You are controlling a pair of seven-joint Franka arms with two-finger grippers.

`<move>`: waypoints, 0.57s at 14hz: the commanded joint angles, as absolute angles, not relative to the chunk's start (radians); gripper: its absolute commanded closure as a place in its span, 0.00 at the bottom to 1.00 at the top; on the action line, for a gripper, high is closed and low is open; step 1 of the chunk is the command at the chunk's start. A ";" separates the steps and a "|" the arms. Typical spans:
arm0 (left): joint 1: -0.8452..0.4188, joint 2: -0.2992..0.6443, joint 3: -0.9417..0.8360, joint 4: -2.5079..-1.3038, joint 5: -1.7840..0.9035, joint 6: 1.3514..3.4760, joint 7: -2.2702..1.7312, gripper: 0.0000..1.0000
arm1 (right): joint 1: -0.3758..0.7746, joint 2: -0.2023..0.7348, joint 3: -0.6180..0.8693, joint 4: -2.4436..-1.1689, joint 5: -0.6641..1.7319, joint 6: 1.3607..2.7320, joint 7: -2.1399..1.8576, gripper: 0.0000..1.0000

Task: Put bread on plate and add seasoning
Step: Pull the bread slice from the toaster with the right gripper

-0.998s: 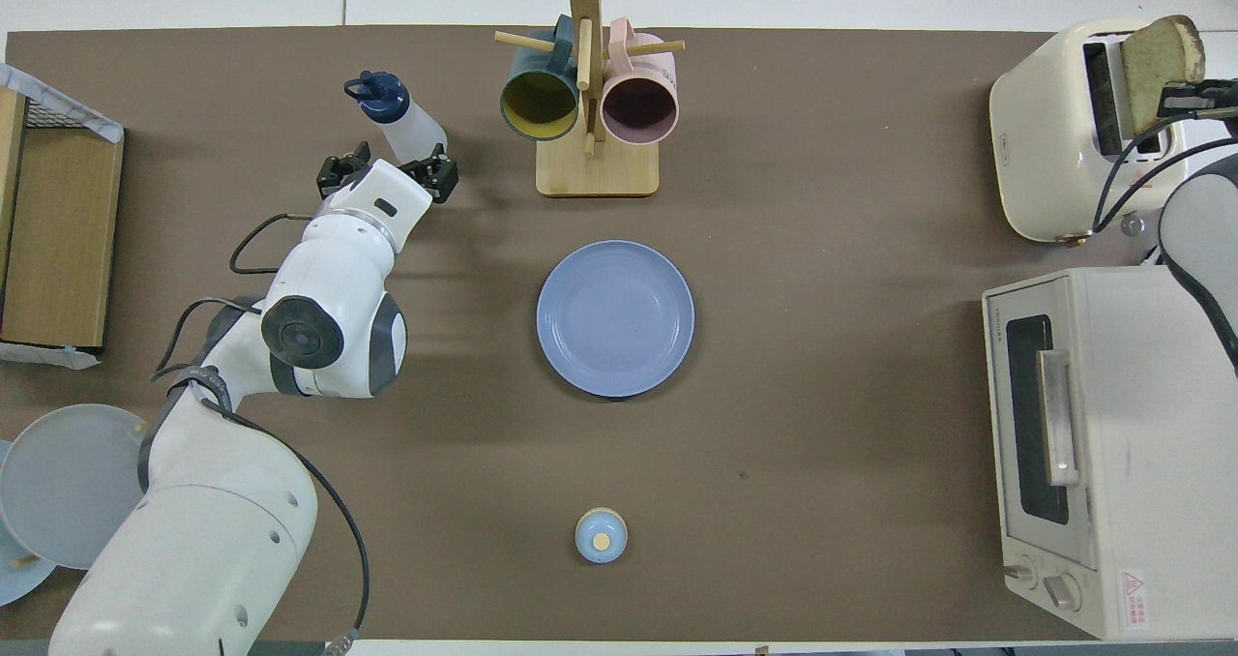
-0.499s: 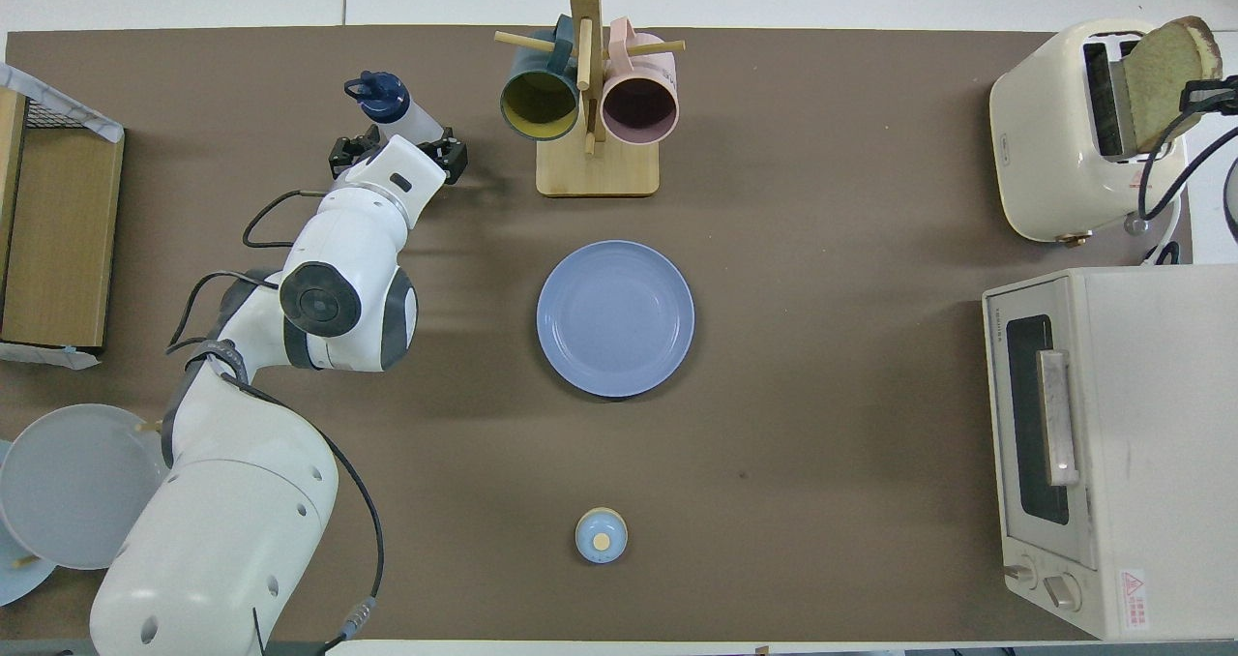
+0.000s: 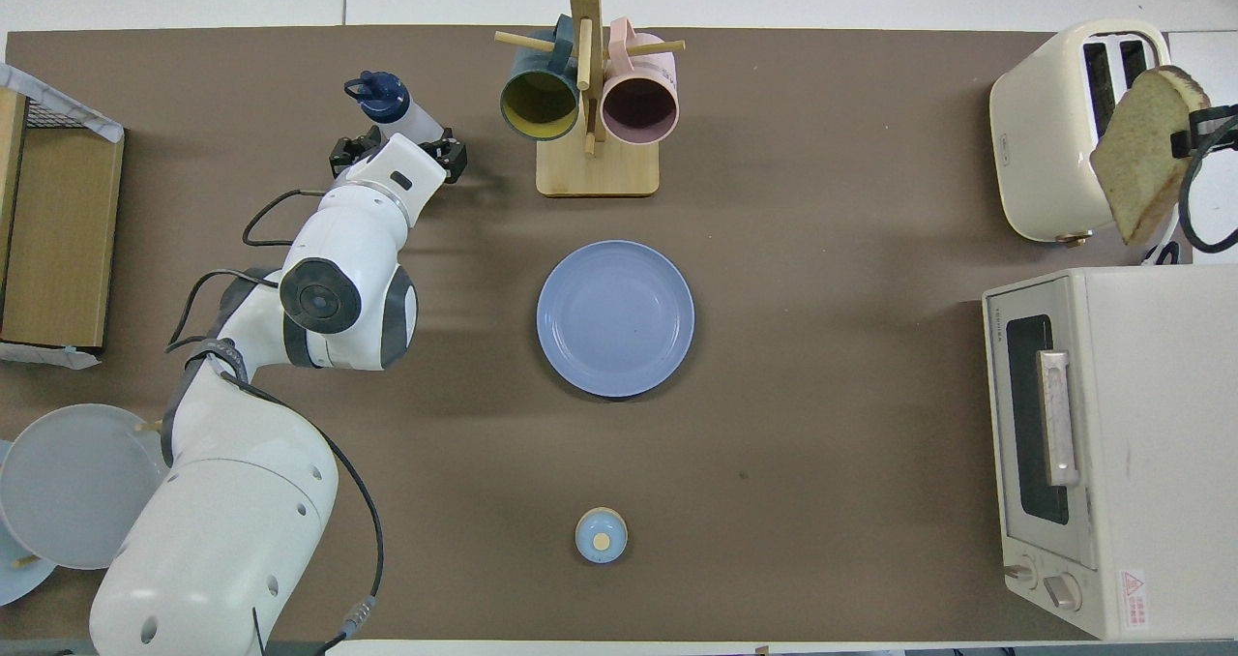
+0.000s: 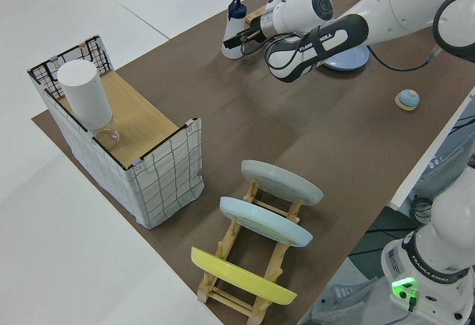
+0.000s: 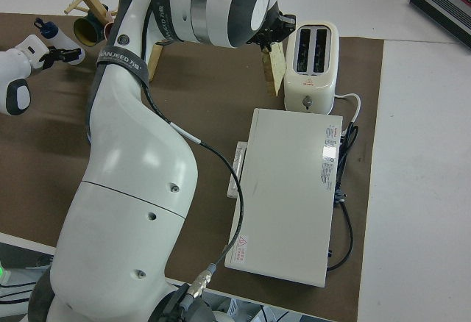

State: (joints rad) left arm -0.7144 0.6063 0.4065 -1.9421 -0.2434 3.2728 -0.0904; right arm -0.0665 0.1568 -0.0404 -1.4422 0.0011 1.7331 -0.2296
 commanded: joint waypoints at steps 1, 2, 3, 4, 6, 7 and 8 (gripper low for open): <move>-0.716 0.615 0.417 -1.916 -0.252 3.215 -0.077 1.00 | -0.040 0.152 0.001 -1.448 0.021 1.701 -0.224 1.00; -0.716 0.615 0.416 -1.911 -0.252 3.211 -0.077 1.00 | -0.025 0.149 0.014 -1.456 0.025 1.700 -0.222 1.00; -0.707 0.615 0.416 -1.910 -0.249 3.209 -0.060 1.00 | -0.003 0.143 0.023 -1.463 0.025 1.695 -0.212 1.00; -0.701 0.615 0.414 -1.911 -0.249 3.209 -0.046 1.00 | 0.021 0.127 0.025 -1.491 0.025 1.700 -0.204 1.00; -0.700 0.614 0.414 -1.911 -0.250 3.217 -0.049 1.00 | 0.057 0.112 0.026 -1.523 0.025 1.710 -0.186 1.00; -0.699 0.614 0.414 -1.911 -0.253 3.218 -0.057 1.00 | 0.064 0.109 0.028 -1.528 0.028 1.694 -0.170 1.00; -0.695 0.604 0.416 -1.911 -0.256 3.217 -0.055 1.00 | 0.096 0.104 0.031 -1.529 0.032 1.677 -0.125 1.00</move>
